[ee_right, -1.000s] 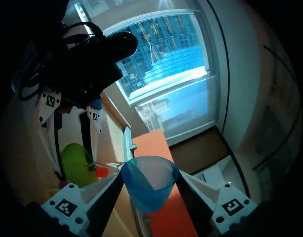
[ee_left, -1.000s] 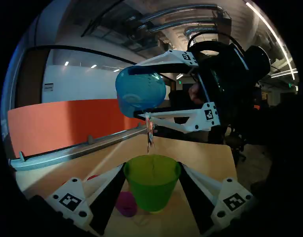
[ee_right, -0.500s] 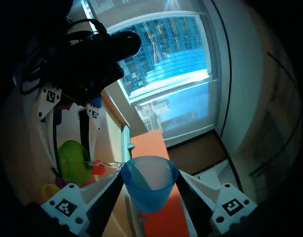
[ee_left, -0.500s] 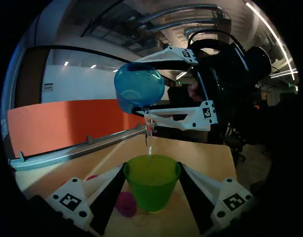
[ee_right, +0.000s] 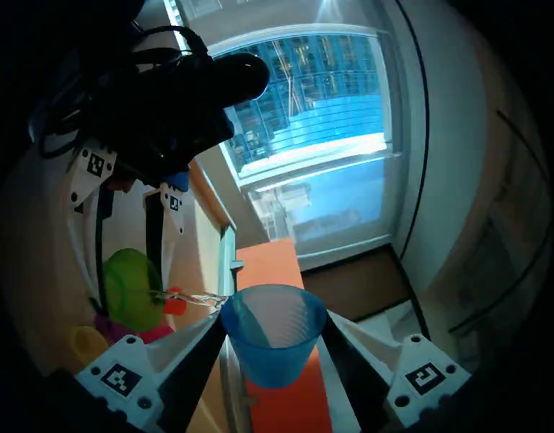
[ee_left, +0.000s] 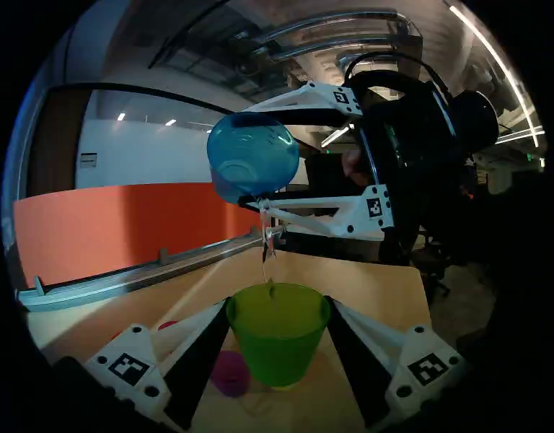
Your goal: Pour water
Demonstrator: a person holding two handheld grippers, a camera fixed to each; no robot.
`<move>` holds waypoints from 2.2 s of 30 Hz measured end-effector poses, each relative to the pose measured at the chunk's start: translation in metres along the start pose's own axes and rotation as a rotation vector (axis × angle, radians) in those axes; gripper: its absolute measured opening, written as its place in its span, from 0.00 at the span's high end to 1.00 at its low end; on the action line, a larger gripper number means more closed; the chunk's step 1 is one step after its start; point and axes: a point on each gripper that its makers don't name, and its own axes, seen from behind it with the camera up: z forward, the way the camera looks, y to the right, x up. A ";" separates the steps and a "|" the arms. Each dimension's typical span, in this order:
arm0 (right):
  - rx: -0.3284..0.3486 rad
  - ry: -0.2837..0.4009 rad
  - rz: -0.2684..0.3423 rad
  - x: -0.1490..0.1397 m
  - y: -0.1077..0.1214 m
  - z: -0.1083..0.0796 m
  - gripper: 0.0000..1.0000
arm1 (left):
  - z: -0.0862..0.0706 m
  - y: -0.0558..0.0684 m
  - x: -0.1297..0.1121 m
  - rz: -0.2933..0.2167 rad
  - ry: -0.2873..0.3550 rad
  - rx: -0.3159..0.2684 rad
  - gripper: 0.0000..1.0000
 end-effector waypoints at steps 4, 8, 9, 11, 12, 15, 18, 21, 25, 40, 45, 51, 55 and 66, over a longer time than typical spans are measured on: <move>-0.004 0.003 -0.014 0.002 0.001 -0.001 0.09 | 0.000 0.000 0.000 0.003 -0.001 0.002 0.11; -0.008 0.002 -0.030 0.004 0.003 0.000 0.09 | 0.001 0.000 0.000 0.005 0.000 0.004 0.11; -0.010 0.002 -0.035 0.004 0.004 0.000 0.09 | 0.001 0.000 0.000 0.005 0.000 0.003 0.11; -0.012 0.001 -0.043 0.004 0.005 0.000 0.09 | 0.001 0.000 0.000 0.003 0.001 0.002 0.11; -0.013 0.000 -0.047 0.004 0.005 0.001 0.08 | 0.001 0.000 0.001 0.002 0.002 0.002 0.11; -0.017 0.000 -0.059 0.005 0.007 0.001 0.09 | 0.001 -0.001 0.000 0.002 0.001 0.003 0.11; -0.021 -0.001 -0.072 0.005 0.008 0.000 0.09 | 0.001 -0.001 0.000 0.003 0.000 0.005 0.11; -0.022 -0.001 -0.083 0.006 0.008 0.000 0.09 | 0.001 -0.001 0.000 0.002 0.000 0.005 0.11; -0.026 -0.003 -0.101 0.006 0.010 0.001 0.09 | 0.001 -0.001 0.000 0.000 0.001 0.004 0.11; -0.043 0.001 -0.157 0.014 0.016 0.003 0.09 | 0.002 -0.002 -0.001 -0.001 0.000 0.006 0.11; -0.047 0.002 -0.179 0.016 0.017 0.004 0.09 | 0.001 -0.002 -0.001 -0.003 -0.001 0.005 0.11; -0.055 0.005 -0.200 0.019 0.020 0.004 0.09 | 0.000 -0.003 0.000 -0.002 0.000 0.007 0.11; -0.059 0.006 -0.215 0.021 0.021 0.004 0.09 | 0.000 -0.003 0.000 -0.005 0.002 0.008 0.11; -0.069 0.005 -0.263 0.023 0.023 0.004 0.09 | 0.001 -0.005 0.001 -0.008 0.005 0.009 0.11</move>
